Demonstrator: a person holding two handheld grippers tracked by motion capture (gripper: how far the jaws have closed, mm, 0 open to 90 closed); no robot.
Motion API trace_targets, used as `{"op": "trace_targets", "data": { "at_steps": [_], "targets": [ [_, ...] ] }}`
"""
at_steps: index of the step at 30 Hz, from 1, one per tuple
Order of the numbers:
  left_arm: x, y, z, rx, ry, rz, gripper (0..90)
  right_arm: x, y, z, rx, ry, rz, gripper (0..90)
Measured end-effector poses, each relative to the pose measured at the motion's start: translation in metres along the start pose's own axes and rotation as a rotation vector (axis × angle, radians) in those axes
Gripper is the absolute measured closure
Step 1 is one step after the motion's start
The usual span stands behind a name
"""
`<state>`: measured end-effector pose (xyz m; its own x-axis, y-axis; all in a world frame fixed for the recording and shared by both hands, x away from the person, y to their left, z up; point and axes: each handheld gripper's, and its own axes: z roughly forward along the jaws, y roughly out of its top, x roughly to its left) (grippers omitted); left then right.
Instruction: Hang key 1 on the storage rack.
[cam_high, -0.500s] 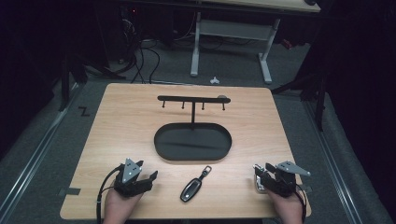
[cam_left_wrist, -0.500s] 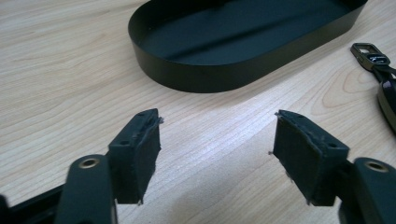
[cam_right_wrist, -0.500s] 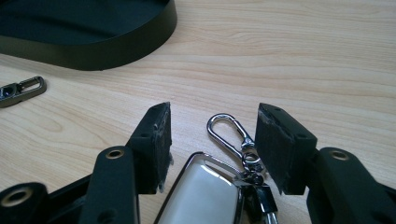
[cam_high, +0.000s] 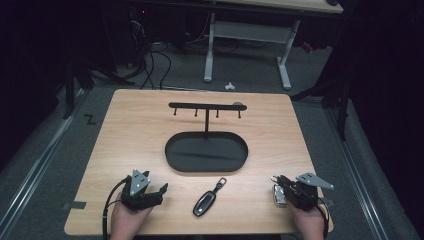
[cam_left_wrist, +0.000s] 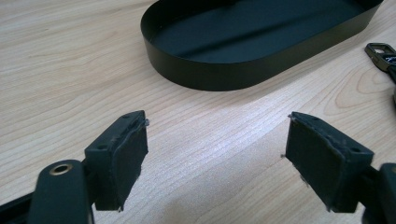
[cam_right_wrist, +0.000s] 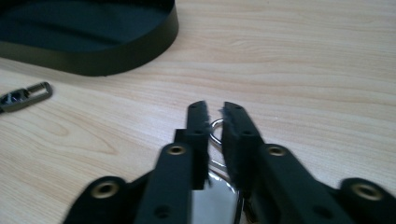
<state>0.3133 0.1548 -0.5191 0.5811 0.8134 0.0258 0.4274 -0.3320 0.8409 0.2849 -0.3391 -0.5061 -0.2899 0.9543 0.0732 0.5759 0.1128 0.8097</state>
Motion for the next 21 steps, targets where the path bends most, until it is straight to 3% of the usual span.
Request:
{"op": "trace_targets", "data": {
  "at_steps": [3,10,11,15,16,21],
  "targets": [
    [0.0,0.0,0.001,0.003,-0.002,-0.003,19.8,0.0,0.001,-0.003,-0.014,0.009,0.004,89.8],
    [0.0,-0.001,0.001,0.003,-0.002,-0.003,16.5,0.007,0.004,-0.003,-0.013,0.038,-0.023,89.1],
    [0.0,-0.001,0.002,0.011,0.004,-0.005,16.2,0.017,0.006,-0.002,-0.014,0.049,-0.048,87.8],
    [0.001,-0.001,0.003,0.017,-0.003,-0.009,15.5,0.029,0.008,-0.001,-0.016,0.083,-0.073,88.4],
    [0.001,-0.001,0.003,0.016,-0.004,-0.006,15.4,0.041,0.01,0.001,-0.015,0.115,-0.089,89.4],
    [0.0,-0.001,0.003,0.004,-0.009,0.0,15.2,0.074,0.013,0.012,0.004,0.211,-0.145,89.9]
  ]
}}
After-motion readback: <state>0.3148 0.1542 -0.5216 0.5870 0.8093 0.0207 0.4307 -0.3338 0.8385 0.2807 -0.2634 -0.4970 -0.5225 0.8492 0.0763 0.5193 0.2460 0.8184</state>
